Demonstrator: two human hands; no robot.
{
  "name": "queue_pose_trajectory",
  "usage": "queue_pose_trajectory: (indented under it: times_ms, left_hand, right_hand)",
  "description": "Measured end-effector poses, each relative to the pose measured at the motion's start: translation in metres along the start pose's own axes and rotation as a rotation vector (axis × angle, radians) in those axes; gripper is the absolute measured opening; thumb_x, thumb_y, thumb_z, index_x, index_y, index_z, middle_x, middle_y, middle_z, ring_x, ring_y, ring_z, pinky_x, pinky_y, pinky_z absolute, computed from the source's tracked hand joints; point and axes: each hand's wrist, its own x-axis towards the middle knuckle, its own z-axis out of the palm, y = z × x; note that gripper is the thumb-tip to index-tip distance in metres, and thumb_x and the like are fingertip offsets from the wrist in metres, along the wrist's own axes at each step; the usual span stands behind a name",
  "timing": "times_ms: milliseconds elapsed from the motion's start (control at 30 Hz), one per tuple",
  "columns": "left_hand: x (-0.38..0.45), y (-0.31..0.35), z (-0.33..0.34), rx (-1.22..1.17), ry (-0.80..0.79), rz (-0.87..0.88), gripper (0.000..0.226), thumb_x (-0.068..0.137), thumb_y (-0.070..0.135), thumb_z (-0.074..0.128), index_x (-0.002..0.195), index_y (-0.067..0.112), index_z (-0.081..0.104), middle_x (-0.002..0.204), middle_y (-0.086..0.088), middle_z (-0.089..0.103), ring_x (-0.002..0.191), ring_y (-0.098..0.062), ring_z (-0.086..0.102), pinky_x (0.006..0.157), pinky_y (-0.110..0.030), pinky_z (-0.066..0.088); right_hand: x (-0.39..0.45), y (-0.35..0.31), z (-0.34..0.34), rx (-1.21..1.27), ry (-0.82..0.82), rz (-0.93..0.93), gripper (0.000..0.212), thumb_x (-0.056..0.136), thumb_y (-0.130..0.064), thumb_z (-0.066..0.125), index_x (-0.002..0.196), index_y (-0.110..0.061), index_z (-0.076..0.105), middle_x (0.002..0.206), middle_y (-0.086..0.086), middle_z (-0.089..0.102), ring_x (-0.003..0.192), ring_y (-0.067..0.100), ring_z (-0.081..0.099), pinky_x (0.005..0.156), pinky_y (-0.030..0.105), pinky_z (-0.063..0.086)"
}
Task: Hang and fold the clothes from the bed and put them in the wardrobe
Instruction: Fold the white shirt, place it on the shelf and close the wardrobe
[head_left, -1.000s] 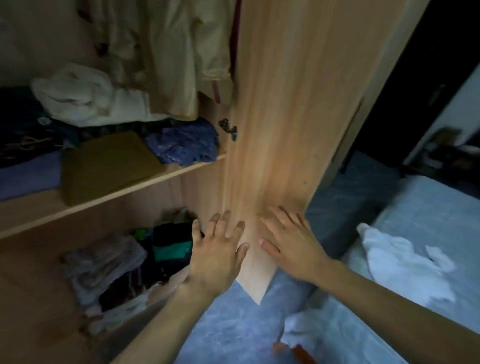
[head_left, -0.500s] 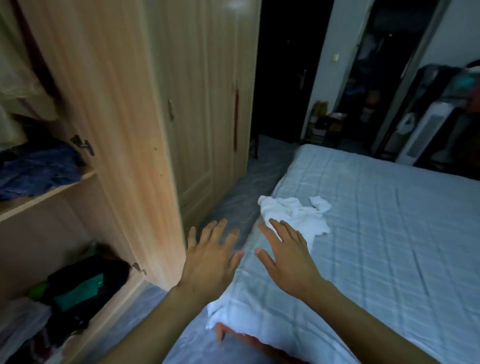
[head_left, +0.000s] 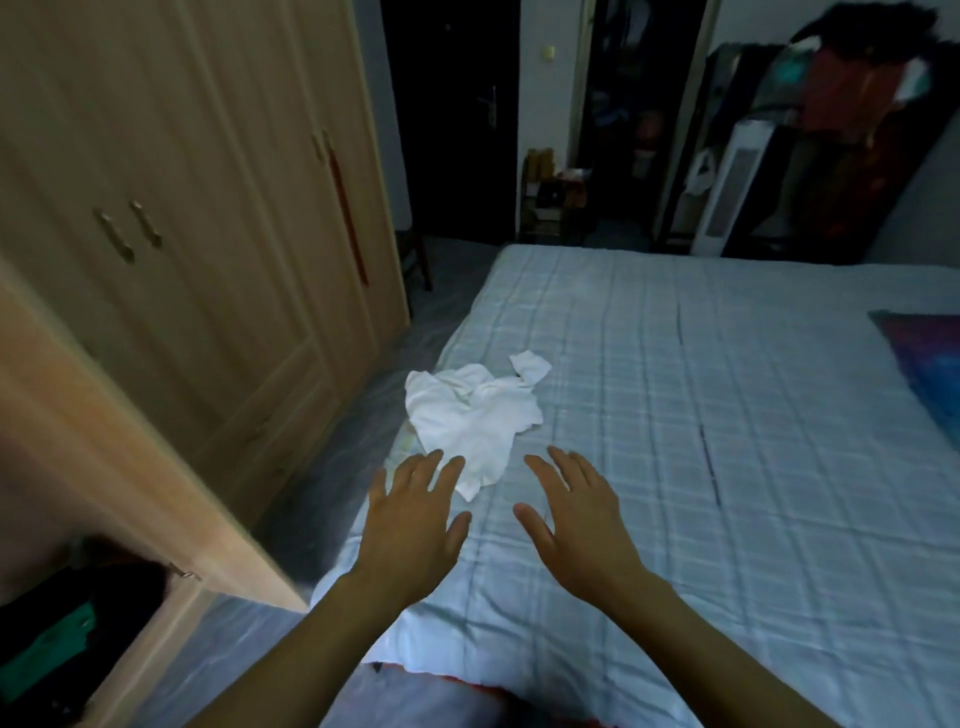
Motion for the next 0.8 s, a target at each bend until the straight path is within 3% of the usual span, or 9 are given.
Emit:
queue_pose_trajectory:
  times_ms: [133,267,633,800]
  left_hand:
    - [0.044,0.005,0.025,-0.028,0.052,0.027,0.060,0.091,0.053,0.054,0.144,0.028,0.042,0.150,-0.004,0.047,0.135,-0.030,0.047,0.110,-0.058,0.034]
    - [0.087,0.001,0.055,-0.088,0.046,0.034,0.056,0.090,0.051,0.053,0.140,0.029,0.043,0.149,-0.003,0.048,0.135,-0.028,0.047,0.111,-0.058,0.034]
    - [0.230,-0.084,0.149,-0.108,-0.122,0.064,0.064,0.071,0.041,0.081,0.127,0.021,0.057,0.129,-0.008,0.065,0.114,-0.031,0.064,0.091,-0.058,0.051]
    - [0.274,-0.095,0.179,-0.170,-0.101,0.100,0.052,0.079,0.039,0.064,0.127,0.020,0.056,0.126,-0.005,0.065,0.114,-0.028,0.064,0.095,-0.056,0.050]
  right_hand:
    - [0.021,0.027,0.005,-0.012,-0.008,0.046,0.077,0.088,-0.068,0.014,0.152,-0.029,0.030,0.162,0.003,0.024,0.149,0.029,0.021,0.118,0.053,0.023]
    - [0.061,0.047,0.017,-0.064,-0.039,0.070,0.076,0.088,-0.068,0.013,0.152,-0.029,0.029,0.162,0.003,0.024,0.150,0.027,0.020,0.118,0.052,0.023]
    - [0.221,0.075,0.076,-0.062,-0.121,0.207,0.076,0.088,-0.067,0.016,0.151,-0.028,0.032,0.161,0.003,0.027,0.148,0.026,0.024,0.119,0.043,0.021]
    - [0.261,0.112,0.104,-0.017,-0.169,0.294,0.075,0.089,-0.066,0.020,0.149,-0.024,0.037,0.158,0.007,0.033,0.146,0.027,0.028,0.118,0.043,0.026]
